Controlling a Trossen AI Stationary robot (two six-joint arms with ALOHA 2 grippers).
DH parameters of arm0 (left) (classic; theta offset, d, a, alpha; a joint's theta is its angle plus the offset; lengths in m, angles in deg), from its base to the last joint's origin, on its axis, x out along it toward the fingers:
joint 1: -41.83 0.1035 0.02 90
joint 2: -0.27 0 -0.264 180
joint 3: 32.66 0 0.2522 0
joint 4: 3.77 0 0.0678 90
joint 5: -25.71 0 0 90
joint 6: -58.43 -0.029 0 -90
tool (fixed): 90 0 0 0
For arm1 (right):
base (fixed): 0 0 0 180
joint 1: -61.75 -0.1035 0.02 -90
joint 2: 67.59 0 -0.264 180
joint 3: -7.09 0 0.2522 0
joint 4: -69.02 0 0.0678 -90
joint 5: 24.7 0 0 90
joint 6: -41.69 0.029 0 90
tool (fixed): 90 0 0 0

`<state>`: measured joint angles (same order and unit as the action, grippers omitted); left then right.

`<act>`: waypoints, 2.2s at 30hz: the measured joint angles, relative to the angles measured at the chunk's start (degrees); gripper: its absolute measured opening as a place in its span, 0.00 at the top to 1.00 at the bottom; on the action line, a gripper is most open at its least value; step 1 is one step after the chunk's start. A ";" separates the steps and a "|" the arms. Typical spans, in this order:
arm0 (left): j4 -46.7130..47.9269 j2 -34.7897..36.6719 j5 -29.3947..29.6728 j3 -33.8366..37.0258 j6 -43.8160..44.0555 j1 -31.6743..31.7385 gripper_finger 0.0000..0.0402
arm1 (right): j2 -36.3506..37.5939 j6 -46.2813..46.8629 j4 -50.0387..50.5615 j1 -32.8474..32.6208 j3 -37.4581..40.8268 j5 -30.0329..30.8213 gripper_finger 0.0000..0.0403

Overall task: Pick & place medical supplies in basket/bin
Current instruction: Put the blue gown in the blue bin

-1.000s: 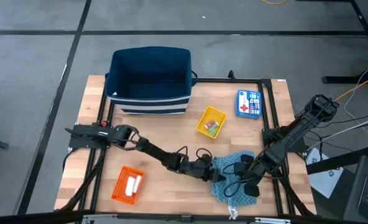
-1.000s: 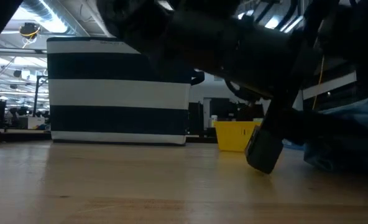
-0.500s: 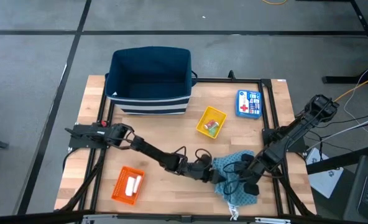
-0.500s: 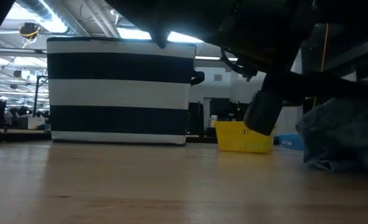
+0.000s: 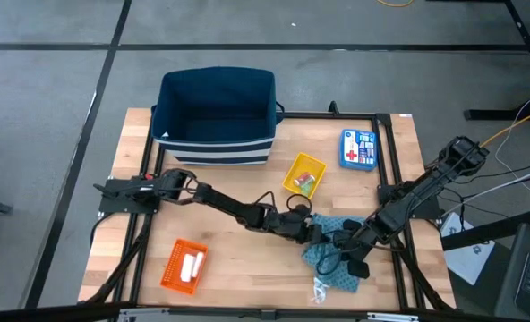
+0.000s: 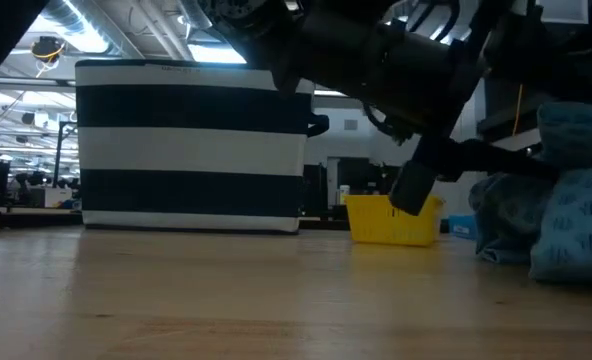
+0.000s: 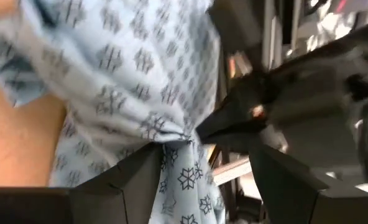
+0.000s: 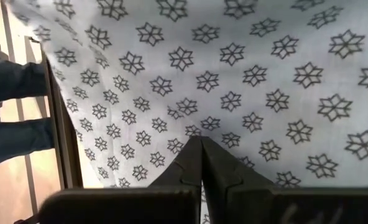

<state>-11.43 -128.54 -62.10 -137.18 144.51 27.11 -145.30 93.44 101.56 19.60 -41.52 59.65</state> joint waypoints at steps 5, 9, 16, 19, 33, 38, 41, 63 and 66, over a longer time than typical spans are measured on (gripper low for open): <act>5.57 0.00 -2.65 0.00 0.33 0.17 0.40 | 0.00 -1.11 -0.42 0.76 0.00 -0.80 1.00; 6.28 0.00 -3.28 0.00 0.27 0.45 0.40 | 0.00 -1.48 -0.49 1.50 0.00 -1.36 1.00; 1.78 0.00 -3.36 0.00 -0.30 2.22 0.40 | 0.00 -2.35 -2.85 2.69 0.00 -1.48 1.00; 3.14 -0.06 -3.74 -0.86 -1.17 2.43 0.40 | 0.00 -2.60 -2.85 3.46 0.00 -2.29 1.00; 5.29 -2.66 -6.90 -3.59 -1.22 2.64 0.40 | 0.00 -5.74 -2.80 7.16 0.00 -5.04 1.00; 7.12 -7.46 -7.69 -10.66 -1.28 2.60 0.40 | 0.02 -5.75 -2.44 7.65 0.01 -6.56 1.00; 10.76 -10.85 -11.21 -15.08 -1.30 2.92 0.40 | -0.04 -5.53 -1.22 7.53 0.22 -8.20 1.00; 7.77 -16.21 -22.95 -19.65 -4.79 3.25 0.99 | -0.07 -2.93 -1.57 7.43 0.13 -9.55 1.00; 6.32 -15.98 -22.70 -19.57 -4.91 3.23 0.99 | -0.07 -1.16 -2.60 7.43 0.05 -11.95 0.96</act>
<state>-5.11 -144.52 -84.81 -156.75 139.59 30.34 -145.37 92.28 98.96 27.03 -41.47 47.70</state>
